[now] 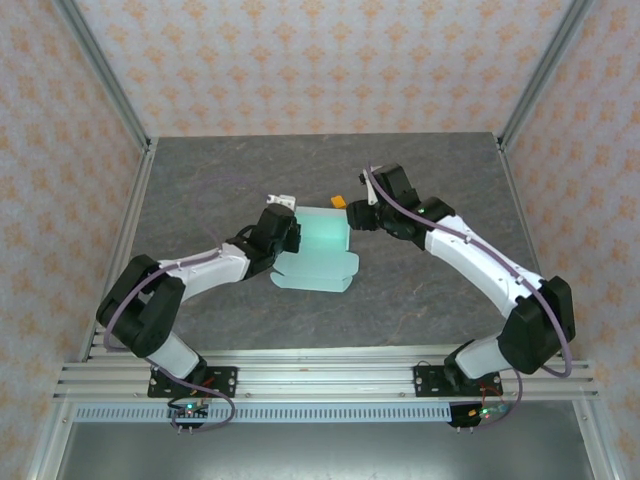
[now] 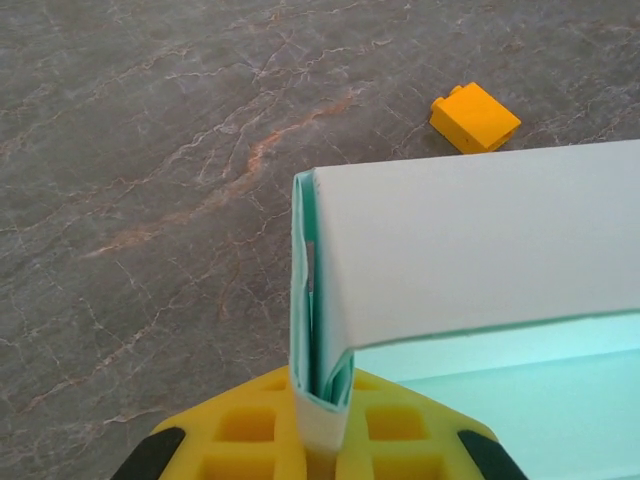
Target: Fold the paper box
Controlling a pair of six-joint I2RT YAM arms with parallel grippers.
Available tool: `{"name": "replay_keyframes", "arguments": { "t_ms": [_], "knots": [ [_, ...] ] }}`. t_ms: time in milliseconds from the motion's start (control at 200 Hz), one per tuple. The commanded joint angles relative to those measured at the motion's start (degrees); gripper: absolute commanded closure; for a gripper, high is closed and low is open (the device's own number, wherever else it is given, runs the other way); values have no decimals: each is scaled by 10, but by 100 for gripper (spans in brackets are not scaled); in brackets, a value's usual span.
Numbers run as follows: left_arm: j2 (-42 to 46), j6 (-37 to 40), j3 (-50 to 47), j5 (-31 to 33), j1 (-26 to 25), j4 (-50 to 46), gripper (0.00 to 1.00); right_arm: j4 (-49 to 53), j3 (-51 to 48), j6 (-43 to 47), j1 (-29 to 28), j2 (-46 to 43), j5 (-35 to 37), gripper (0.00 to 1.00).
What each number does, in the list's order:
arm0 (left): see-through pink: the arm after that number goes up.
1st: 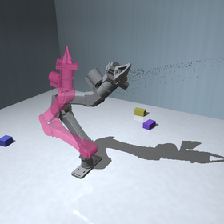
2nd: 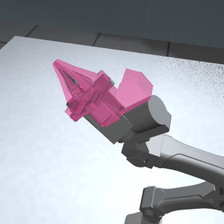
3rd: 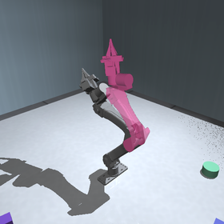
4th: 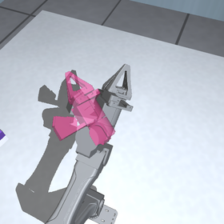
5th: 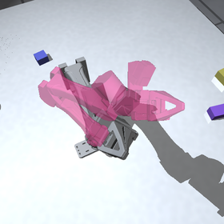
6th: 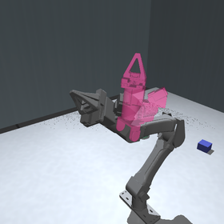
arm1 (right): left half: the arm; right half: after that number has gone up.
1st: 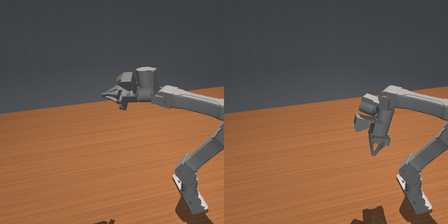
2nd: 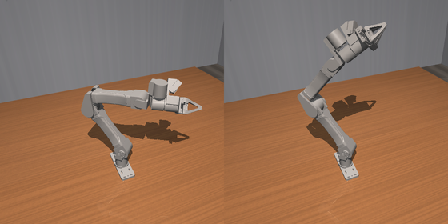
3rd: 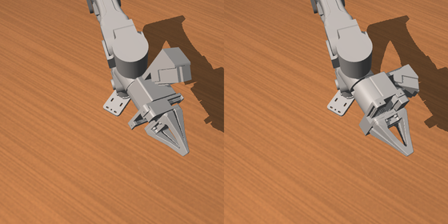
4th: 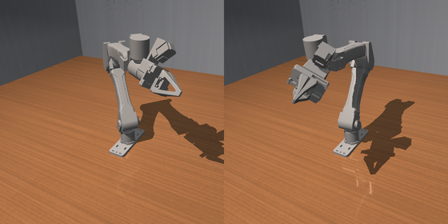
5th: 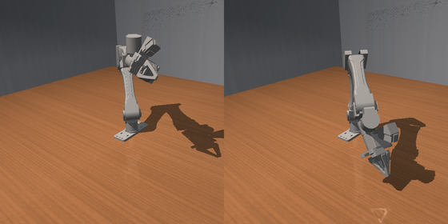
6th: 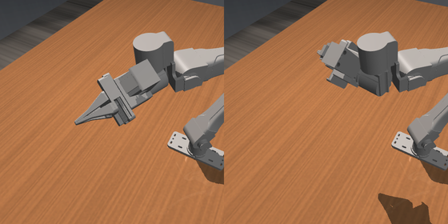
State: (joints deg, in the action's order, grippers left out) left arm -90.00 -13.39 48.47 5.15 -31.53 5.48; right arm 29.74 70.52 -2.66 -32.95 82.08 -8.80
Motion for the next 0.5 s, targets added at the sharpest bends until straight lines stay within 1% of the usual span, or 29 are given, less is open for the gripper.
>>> {"name": "replay_keyframes", "arguments": {
  "t_ms": [0,130,190,350,445,495],
  "knots": [
    [9,8,50,9,-2,-105,92,11,9,9,1,-9,21,46],
    [-17,30,138,-45,7,-282,92,6,7,9,1,-12,31,46],
    [-30,42,167,-62,13,-345,92,-1,3,9,2,-12,32,46],
    [-49,72,206,-128,36,-440,91,-4,-4,10,2,-13,50,46],
    [-66,89,235,-121,45,-487,90,0,-9,14,2,-17,62,46],
    [-76,100,250,-130,51,-507,91,1,-14,16,2,-21,69,46]
  ]
}}
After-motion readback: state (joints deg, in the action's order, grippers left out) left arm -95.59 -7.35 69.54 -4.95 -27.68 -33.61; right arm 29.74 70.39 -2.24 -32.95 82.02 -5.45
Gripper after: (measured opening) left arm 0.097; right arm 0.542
